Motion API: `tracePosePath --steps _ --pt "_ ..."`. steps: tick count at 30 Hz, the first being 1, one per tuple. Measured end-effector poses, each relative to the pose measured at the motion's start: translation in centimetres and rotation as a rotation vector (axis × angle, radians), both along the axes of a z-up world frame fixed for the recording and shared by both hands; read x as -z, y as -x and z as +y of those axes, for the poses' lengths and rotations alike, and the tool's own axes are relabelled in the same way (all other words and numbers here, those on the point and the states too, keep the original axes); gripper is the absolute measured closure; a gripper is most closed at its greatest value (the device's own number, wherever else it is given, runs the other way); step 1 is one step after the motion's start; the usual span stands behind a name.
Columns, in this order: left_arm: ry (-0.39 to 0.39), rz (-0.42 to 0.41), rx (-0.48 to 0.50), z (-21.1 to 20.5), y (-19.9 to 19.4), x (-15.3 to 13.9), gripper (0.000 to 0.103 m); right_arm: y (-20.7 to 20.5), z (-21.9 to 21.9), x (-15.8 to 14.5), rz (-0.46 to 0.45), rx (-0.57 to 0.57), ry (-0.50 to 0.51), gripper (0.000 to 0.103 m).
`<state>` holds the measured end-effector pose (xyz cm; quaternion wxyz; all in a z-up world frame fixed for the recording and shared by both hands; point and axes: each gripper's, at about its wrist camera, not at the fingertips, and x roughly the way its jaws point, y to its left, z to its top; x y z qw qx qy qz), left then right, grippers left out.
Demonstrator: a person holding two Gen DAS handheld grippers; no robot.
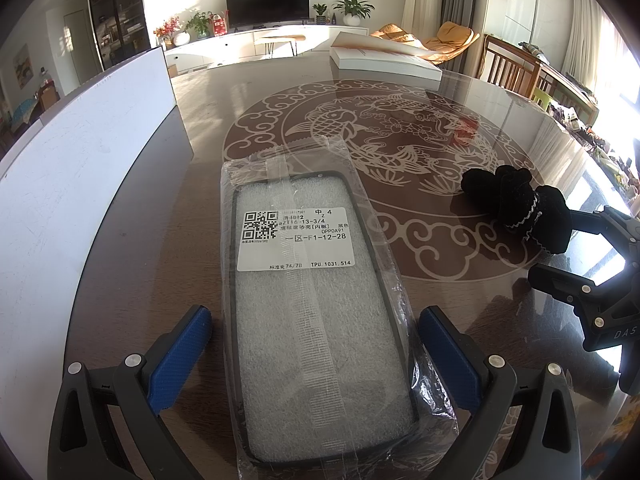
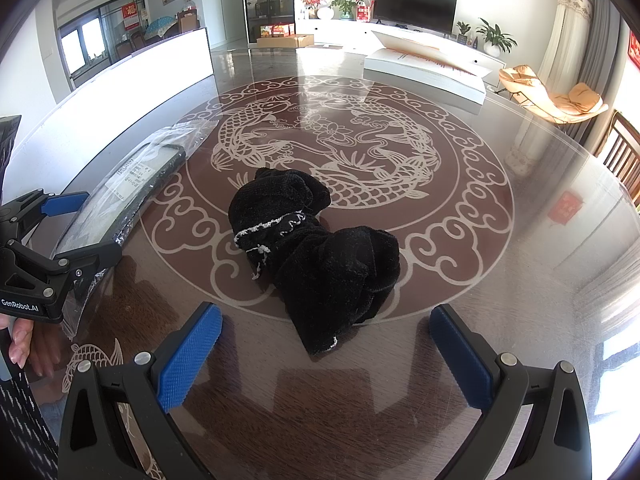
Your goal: Organize objects
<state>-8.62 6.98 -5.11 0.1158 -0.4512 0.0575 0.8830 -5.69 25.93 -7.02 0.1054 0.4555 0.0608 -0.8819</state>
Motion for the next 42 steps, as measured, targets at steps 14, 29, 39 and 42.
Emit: tracePosePath --steps 14,29,39,42 --pt "0.001 -0.012 0.019 -0.1 0.0 -0.1 0.0 0.0 0.0 0.0 0.0 0.0 0.0 0.0" --pt "-0.028 0.005 -0.032 -2.0 -0.5 -0.9 0.028 0.0 0.0 0.0 0.0 0.0 0.0 0.0" --pt "-0.08 -0.003 -0.069 -3.1 -0.7 -1.1 0.028 1.8 -0.8 -0.6 -0.087 -0.086 -0.011 0.0" --pt "-0.092 -0.001 -0.065 -3.0 -0.7 -1.1 0.028 2.2 -2.2 -2.9 0.009 -0.167 -0.056 0.0"
